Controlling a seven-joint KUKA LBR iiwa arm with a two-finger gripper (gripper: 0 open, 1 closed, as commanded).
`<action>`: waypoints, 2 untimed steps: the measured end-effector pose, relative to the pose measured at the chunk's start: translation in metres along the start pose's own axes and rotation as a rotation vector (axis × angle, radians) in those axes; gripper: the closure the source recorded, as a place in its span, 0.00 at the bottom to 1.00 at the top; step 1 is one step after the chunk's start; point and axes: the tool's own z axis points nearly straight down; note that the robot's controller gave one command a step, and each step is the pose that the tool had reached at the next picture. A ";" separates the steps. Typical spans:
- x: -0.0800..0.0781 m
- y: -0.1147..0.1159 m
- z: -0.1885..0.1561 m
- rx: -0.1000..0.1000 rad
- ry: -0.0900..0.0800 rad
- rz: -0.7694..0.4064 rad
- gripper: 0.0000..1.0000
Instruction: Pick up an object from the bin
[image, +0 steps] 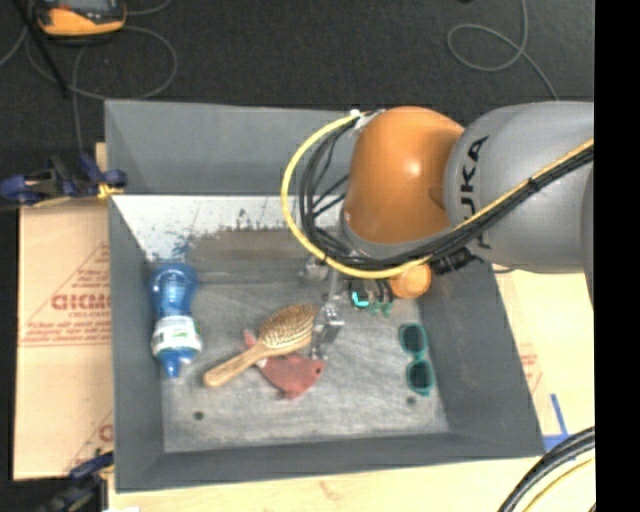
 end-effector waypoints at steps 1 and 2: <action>-0.001 0.000 -0.004 0.000 -0.007 0.001 0.00; 0.012 0.013 0.038 0.000 -0.015 -0.013 0.00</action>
Offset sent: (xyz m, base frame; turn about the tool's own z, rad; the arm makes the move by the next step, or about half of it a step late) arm -0.0395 0.0360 -0.1097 -0.0350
